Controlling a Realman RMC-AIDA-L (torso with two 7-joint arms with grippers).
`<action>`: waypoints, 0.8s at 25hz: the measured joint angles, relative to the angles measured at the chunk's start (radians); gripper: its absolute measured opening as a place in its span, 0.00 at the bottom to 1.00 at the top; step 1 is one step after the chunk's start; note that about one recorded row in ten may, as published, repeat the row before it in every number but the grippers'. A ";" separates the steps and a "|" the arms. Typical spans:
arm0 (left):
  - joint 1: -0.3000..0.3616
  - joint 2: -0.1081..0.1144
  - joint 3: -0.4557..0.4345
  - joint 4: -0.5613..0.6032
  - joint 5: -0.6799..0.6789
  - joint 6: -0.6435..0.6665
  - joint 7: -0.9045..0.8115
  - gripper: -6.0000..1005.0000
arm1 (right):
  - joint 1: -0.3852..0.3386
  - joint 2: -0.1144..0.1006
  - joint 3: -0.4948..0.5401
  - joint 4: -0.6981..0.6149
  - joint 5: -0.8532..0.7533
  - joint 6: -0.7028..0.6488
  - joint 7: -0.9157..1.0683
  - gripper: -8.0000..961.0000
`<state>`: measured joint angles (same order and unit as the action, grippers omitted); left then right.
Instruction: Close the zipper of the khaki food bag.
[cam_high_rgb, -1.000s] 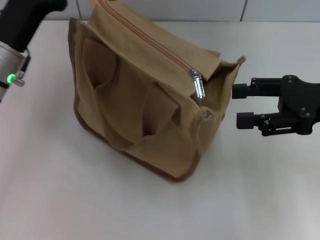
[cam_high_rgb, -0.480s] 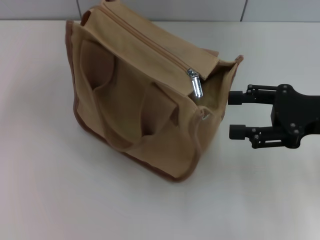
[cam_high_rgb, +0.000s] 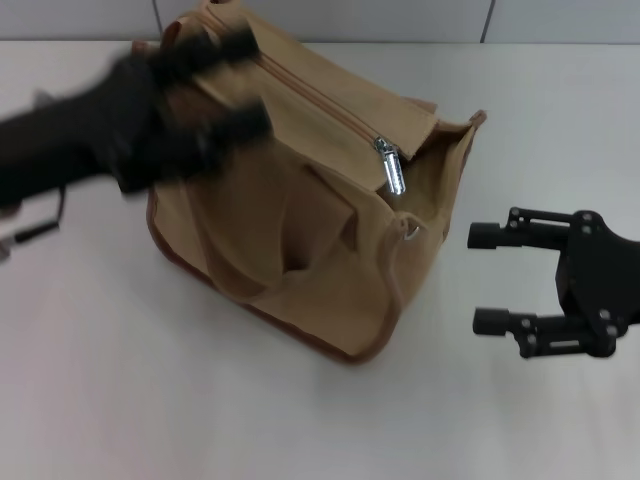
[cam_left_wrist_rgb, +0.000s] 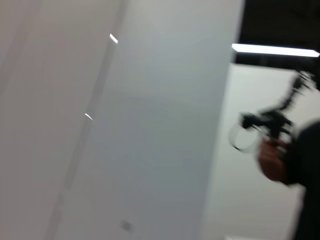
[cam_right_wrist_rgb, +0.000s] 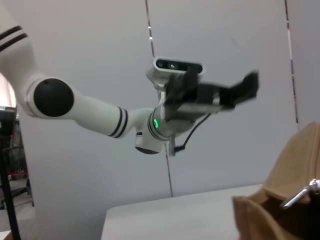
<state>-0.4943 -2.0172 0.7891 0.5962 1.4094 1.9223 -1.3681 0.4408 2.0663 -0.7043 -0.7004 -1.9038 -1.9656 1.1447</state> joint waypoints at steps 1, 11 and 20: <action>0.000 0.000 0.000 0.000 0.000 0.000 0.000 0.83 | -0.006 0.000 -0.001 0.002 -0.001 -0.011 -0.016 0.81; 0.041 -0.018 0.221 -0.020 0.123 0.067 0.118 0.83 | -0.038 0.009 -0.012 0.050 -0.054 -0.039 -0.142 0.81; 0.083 -0.043 0.277 -0.118 0.299 -0.073 0.357 0.83 | -0.056 0.012 -0.012 0.163 -0.096 0.048 -0.262 0.81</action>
<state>-0.4111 -2.0601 1.0660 0.4779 1.7086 1.8494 -1.0107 0.3848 2.0784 -0.7164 -0.5376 -1.9993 -1.9180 0.8828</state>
